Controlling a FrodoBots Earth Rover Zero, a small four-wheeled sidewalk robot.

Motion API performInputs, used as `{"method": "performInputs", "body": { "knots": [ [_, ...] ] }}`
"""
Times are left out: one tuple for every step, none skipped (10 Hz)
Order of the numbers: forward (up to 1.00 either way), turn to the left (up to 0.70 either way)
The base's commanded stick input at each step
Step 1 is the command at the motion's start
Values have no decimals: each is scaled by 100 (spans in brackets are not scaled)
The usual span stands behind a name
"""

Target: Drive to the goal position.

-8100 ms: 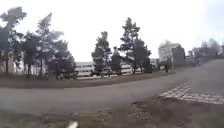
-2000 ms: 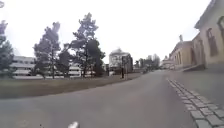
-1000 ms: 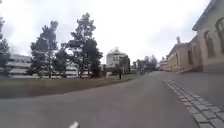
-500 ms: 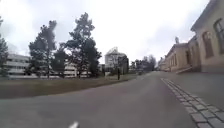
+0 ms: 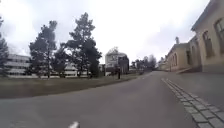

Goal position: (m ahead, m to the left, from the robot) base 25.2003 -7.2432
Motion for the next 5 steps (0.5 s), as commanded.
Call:
{"method": "performInputs", "body": {
  "knots": [
    [70, 0],
    [70, 0],
    [70, -5],
    [70, -23],
    [14, -61]
  ]
}}
